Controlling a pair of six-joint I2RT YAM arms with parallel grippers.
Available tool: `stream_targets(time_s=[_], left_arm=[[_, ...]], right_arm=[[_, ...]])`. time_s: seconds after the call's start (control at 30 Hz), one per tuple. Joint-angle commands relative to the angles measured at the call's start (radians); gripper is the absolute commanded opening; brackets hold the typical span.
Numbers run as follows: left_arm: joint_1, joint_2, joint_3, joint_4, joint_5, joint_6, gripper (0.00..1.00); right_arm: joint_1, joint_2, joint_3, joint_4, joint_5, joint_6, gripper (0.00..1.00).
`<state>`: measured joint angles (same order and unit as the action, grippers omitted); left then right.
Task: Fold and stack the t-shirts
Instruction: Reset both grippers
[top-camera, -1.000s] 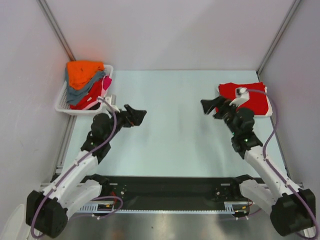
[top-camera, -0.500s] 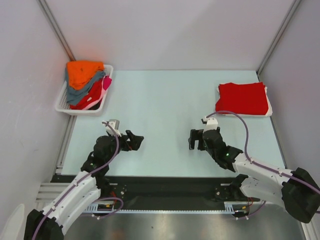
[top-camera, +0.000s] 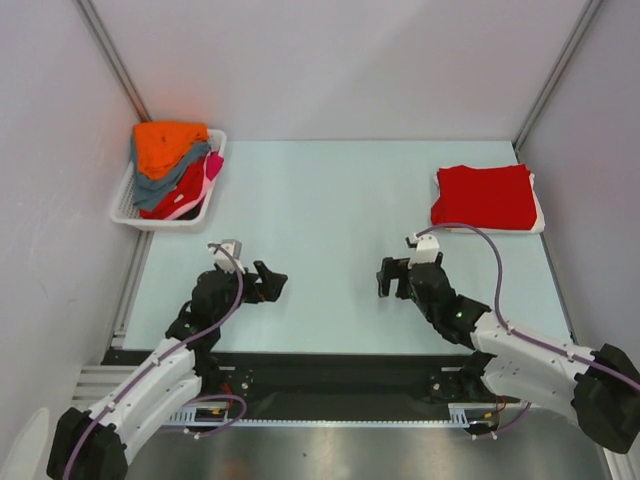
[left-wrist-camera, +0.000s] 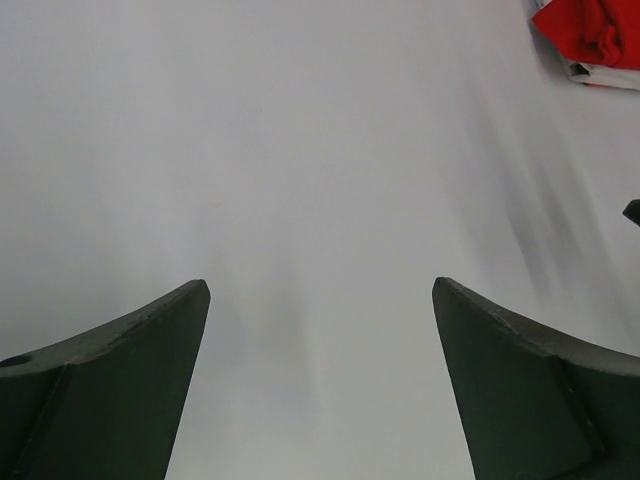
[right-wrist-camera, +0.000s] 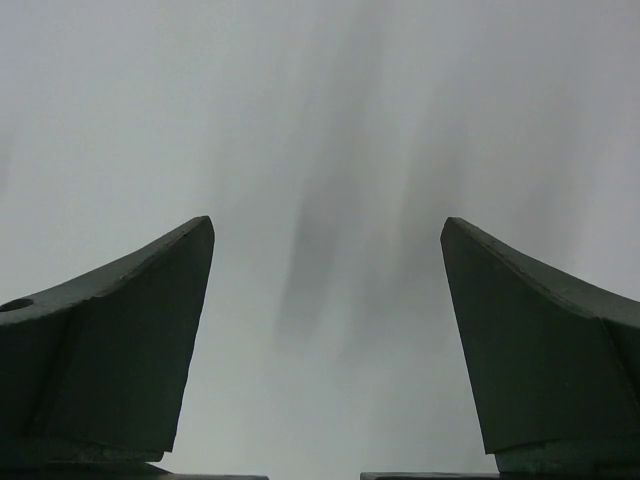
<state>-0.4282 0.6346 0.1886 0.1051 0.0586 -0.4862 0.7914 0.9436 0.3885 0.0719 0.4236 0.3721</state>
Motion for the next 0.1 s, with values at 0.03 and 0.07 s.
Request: stream_targets(time_s=[0.03, 0.07], left_arm=[[-0.003, 0.005, 0.015, 0.057, 0.003, 0.023, 1.0], [-0.003, 0.01, 0.011, 0.053, 0.001, 0.021, 1.0]], right_arm=[[0.005, -0.016, -0.004, 0.037, 0.053, 0.007, 1.0], [0.005, -0.014, -0.002, 0.034, 0.056, 0.005, 1.0]])
